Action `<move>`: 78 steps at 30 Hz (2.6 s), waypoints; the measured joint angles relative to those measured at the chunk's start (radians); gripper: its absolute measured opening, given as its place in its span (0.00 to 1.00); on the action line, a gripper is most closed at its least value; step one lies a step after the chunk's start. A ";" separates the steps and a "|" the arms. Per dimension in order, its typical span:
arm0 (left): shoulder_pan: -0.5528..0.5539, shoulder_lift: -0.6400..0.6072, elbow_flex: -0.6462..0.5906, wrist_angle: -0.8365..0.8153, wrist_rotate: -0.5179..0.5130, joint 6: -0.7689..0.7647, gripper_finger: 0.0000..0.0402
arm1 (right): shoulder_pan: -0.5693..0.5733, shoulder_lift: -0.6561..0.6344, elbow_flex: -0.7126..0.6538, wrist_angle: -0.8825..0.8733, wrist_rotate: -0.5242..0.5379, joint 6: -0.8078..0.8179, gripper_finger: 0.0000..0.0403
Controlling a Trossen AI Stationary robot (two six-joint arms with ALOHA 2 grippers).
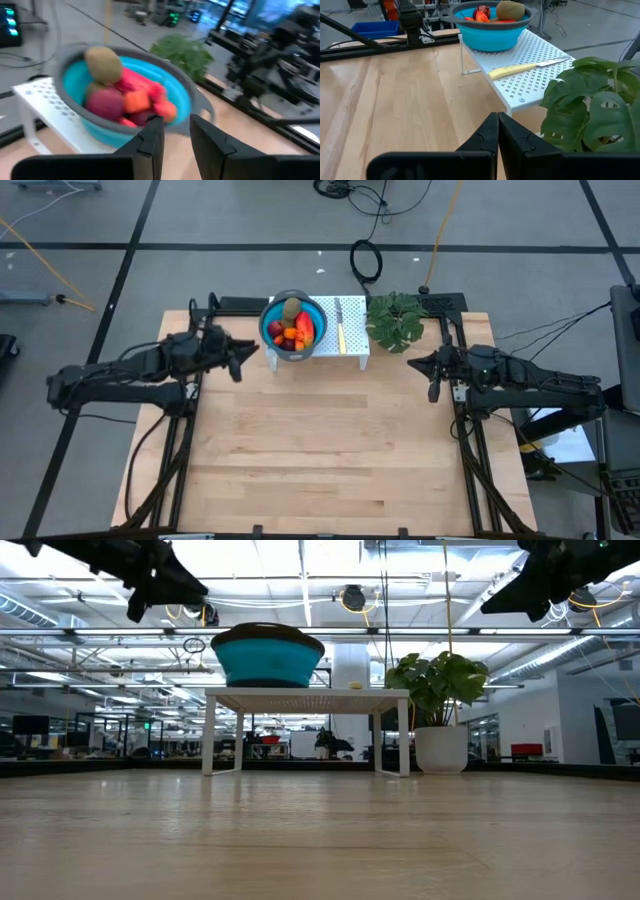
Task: Pick & Place Fruit
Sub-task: Return to Home Position
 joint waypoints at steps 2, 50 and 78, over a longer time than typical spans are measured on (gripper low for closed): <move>-0.041 -0.026 -0.019 -0.004 0.000 0.000 0.23 | 0.000 0.000 0.000 0.000 0.000 0.000 0.00; -0.271 -0.563 -0.534 0.272 0.043 0.225 0.23 | 0.000 -0.439 -0.395 0.165 0.066 0.057 0.00; -0.271 -0.563 -0.582 0.276 0.129 0.209 0.23 | 0.002 -0.438 -0.513 0.297 -0.103 0.050 0.00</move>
